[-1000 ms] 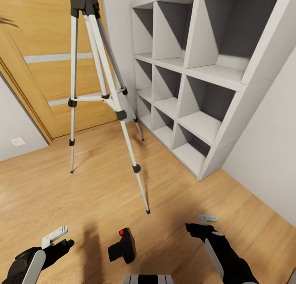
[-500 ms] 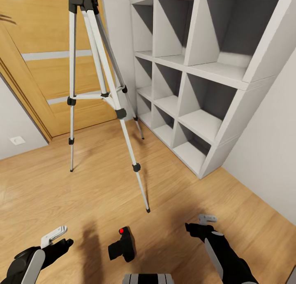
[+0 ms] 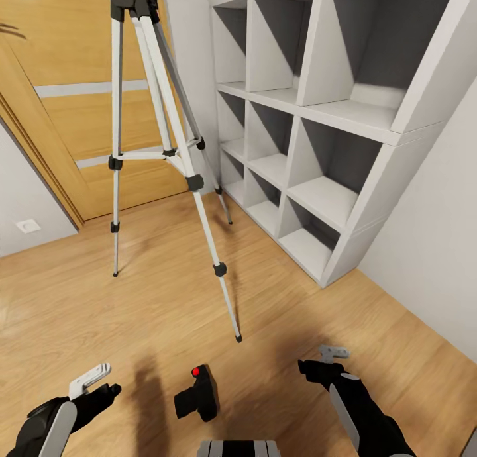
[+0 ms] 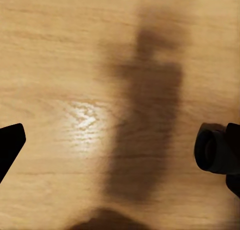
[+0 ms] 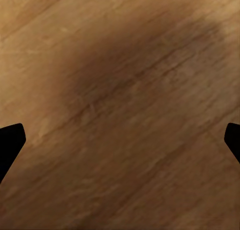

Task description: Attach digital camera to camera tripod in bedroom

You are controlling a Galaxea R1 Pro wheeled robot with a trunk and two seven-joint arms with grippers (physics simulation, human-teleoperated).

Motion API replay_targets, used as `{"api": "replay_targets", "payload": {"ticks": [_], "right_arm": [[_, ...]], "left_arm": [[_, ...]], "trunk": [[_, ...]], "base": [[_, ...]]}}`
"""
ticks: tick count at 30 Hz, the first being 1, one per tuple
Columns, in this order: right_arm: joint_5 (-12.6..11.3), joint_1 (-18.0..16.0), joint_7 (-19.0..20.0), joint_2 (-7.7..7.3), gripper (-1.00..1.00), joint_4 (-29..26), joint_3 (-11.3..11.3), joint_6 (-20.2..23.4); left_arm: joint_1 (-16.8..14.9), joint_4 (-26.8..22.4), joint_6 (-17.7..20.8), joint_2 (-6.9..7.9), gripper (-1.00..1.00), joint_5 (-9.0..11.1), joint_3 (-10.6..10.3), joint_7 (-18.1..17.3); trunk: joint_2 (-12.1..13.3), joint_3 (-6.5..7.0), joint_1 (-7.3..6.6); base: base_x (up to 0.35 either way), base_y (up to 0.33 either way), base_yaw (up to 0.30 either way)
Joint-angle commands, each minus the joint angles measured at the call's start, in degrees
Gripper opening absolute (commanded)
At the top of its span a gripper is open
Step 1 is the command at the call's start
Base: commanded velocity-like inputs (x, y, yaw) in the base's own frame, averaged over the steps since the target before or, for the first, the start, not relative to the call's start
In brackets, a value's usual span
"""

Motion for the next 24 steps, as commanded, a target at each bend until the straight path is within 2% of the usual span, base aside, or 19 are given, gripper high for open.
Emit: {"api": "replay_targets", "payload": {"ticks": [1, 6, 16, 24], "right_arm": [[-0.54, -0.01, -0.14, -0.01, 1.0, -0.09, 0.01, 0.27], [-0.53, -0.01, -0.14, -0.01, 1.0, -0.09, 0.0, 0.27], [-0.53, -0.01, -0.06, -0.01, 1.0, -0.09, 0.02, 0.28], [-0.53, -0.01, -0.06, 0.02, 1.0, -0.17, 0.02, 0.29]], "left_arm": [[-0.02, -0.08, 0.19, 0.02, 1.0, 0.6, 0.03, 0.45], [-0.02, -0.38, 0.2, 0.04, 1.0, 0.5, 0.07, 0.32], [-0.02, -0.44, 0.2, 0.01, 1.0, 0.24, -0.06, 0.28], [-0.02, -0.14, 0.2, -0.05, 1.0, 0.59, -0.06, 0.43]], "trunk": [[-0.02, -0.05, -0.01], [-0.02, -0.05, -0.01], [-0.02, -0.05, -0.01], [-0.02, -0.05, -0.01]], "base": [[-0.029, 0.0, 0.0], [-0.191, 0.0, 0.0], [-0.31, 0.0, 0.0], [-0.084, 0.0, 0.0]]}}
